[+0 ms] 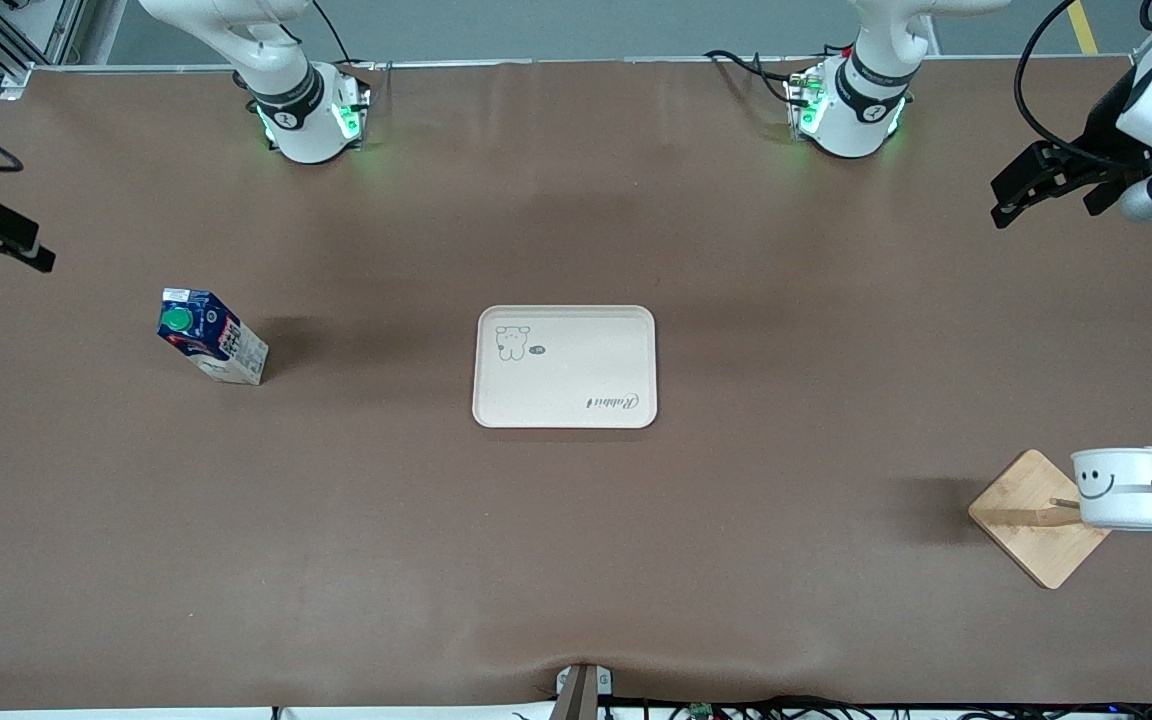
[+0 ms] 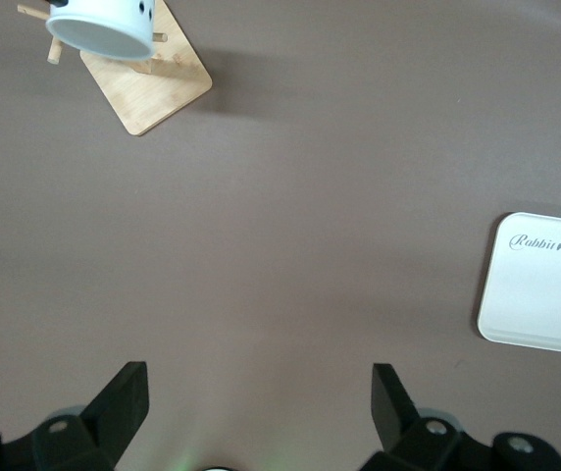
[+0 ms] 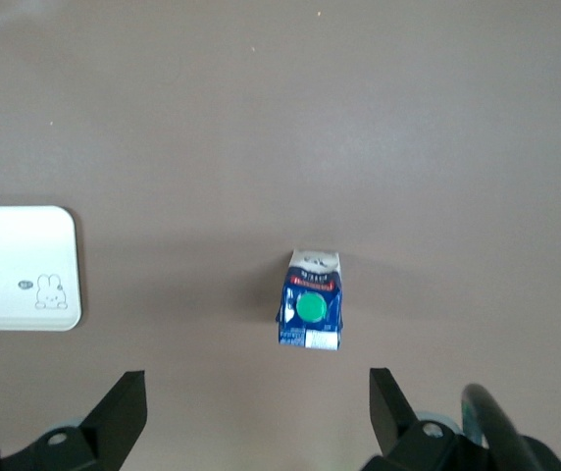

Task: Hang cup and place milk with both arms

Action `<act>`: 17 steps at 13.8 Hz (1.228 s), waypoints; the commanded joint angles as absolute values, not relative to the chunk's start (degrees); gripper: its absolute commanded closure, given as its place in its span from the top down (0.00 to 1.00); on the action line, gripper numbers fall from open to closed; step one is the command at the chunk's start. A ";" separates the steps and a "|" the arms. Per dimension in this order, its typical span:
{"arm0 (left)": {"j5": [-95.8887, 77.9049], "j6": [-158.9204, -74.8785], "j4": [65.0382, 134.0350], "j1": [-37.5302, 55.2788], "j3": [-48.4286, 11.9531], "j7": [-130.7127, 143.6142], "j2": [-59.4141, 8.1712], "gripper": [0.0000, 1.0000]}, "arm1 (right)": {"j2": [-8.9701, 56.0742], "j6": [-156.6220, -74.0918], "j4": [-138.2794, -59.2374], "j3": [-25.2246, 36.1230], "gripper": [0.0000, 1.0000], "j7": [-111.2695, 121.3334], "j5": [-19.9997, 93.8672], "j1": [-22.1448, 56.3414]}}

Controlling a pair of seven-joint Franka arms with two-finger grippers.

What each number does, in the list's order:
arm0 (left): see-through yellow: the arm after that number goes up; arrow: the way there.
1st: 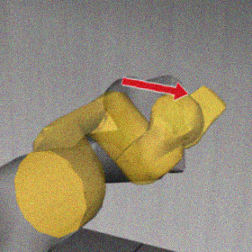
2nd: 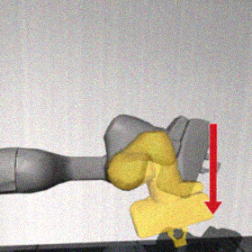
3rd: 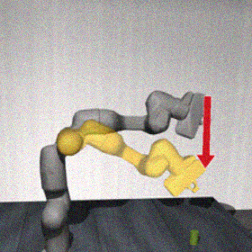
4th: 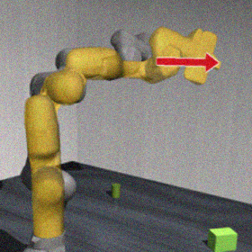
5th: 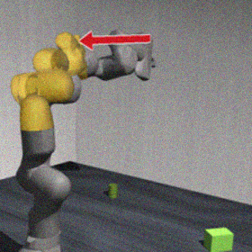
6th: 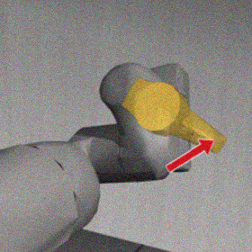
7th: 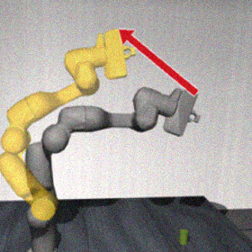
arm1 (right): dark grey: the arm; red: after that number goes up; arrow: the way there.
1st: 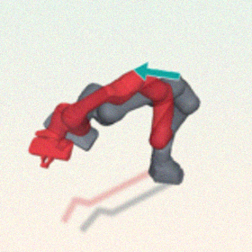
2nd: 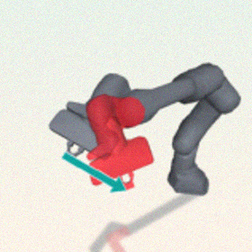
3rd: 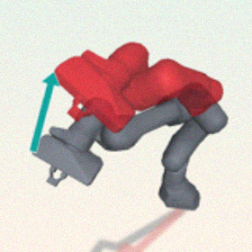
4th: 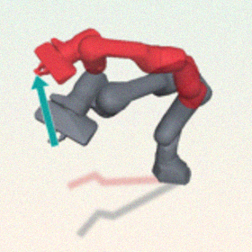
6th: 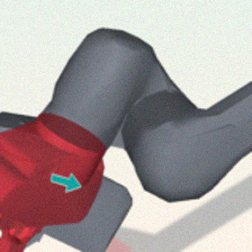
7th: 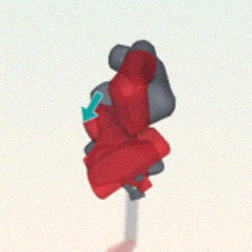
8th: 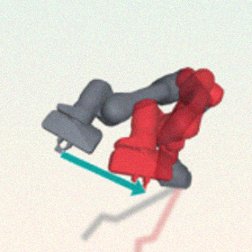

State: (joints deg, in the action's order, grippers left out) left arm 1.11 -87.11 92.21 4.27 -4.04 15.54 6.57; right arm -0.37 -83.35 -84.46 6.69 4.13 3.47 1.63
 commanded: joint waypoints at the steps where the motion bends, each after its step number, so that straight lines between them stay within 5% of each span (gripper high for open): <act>1: 1.85 -86.13 90.97 4.22 -3.96 14.50 6.24 1.00 | -7.72 -84.11 -92.88 6.42 1.00 3.87 2.64 1.49; 17: 2.11 -86.05 90.26 4.31 -3.96 14.68 5.10 1.00 | -6.50 -85.69 -92.20 5.98 1.00 4.39 -1.41 1.76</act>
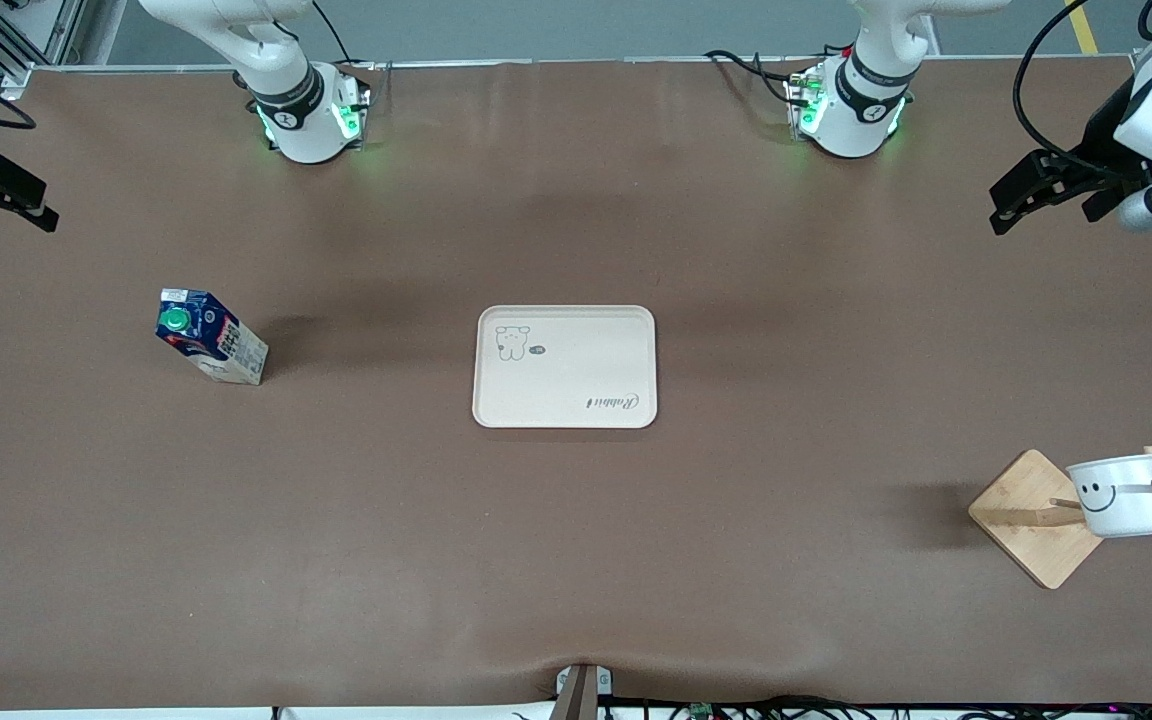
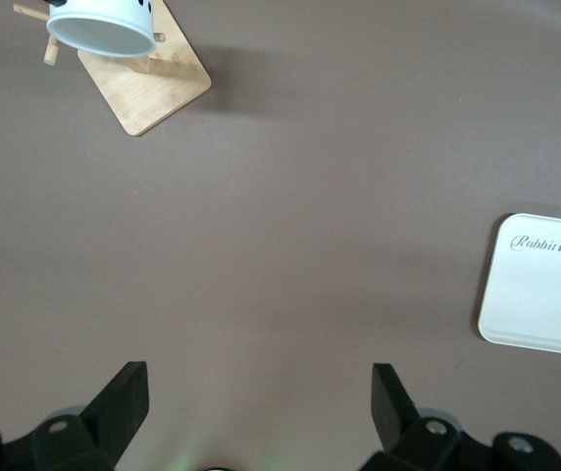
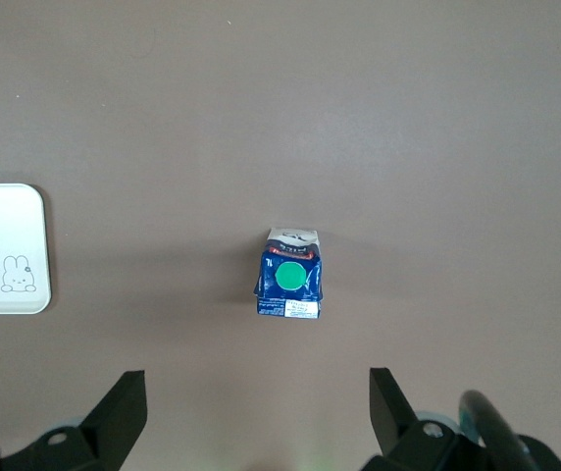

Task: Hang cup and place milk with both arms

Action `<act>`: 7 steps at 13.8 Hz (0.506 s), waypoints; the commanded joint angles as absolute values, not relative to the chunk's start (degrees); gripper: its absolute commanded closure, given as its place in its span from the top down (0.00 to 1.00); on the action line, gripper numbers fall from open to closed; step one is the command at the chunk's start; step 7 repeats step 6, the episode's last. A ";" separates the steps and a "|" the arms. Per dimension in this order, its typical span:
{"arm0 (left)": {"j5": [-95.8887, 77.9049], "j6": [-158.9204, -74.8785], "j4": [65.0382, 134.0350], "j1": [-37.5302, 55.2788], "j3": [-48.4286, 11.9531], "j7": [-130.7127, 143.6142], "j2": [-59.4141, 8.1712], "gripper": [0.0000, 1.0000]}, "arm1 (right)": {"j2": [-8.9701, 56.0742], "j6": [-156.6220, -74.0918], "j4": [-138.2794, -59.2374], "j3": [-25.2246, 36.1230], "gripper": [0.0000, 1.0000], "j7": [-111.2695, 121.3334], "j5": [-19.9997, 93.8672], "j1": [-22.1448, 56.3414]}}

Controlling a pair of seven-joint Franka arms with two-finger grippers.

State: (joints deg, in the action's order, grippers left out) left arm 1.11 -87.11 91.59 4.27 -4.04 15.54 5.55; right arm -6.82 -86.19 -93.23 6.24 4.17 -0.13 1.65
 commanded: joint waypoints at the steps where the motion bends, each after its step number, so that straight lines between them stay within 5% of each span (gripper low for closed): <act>1: 2.11 -86.13 90.26 4.31 -3.96 14.68 5.01 1.00 | -6.50 -85.69 -92.20 5.98 1.00 4.39 -1.32 1.76; 7: 2.11 -85.87 90.44 4.48 -4.04 14.33 5.10 1.00 | -6.42 -85.96 -92.20 5.98 1.00 4.39 -1.23 1.76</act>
